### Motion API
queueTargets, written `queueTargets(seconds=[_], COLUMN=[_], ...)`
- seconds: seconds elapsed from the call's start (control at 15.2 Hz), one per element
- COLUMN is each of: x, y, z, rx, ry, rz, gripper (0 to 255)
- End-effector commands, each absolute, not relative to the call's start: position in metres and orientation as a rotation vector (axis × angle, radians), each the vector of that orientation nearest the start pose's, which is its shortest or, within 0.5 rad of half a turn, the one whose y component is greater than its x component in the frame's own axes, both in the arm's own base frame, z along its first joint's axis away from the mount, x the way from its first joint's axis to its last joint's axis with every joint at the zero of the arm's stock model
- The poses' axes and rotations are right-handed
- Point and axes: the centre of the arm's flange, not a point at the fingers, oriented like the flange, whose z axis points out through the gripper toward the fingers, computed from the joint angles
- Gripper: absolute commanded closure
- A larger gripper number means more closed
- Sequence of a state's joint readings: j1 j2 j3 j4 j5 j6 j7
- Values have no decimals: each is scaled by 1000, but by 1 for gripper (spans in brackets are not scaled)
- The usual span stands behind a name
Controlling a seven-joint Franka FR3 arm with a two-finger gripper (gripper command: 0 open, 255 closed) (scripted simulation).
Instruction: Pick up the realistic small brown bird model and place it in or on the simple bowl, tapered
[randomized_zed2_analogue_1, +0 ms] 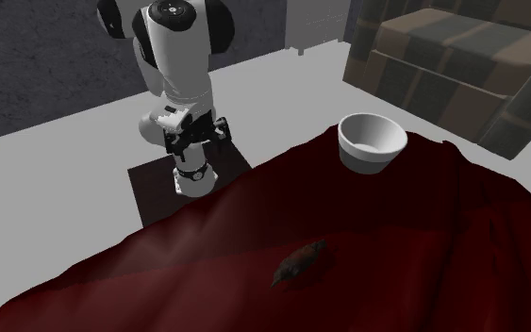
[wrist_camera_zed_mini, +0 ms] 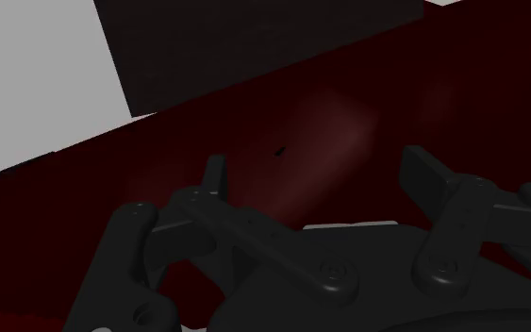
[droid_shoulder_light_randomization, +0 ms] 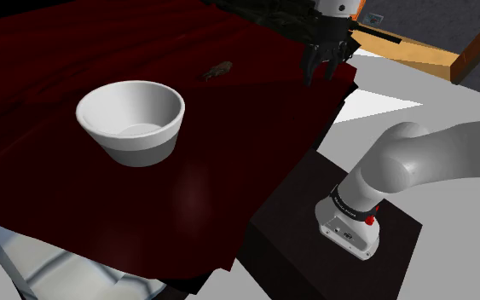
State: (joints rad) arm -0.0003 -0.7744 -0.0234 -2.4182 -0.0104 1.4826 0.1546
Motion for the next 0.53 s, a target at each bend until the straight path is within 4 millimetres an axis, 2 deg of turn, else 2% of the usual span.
queueTargets(seconds=[0.0,0.46], x=[297,355], y=[-10,51], z=[551,534], rx=[-3125,-3051], ry=[267,779], rz=[253,182], gripper=[0,0])
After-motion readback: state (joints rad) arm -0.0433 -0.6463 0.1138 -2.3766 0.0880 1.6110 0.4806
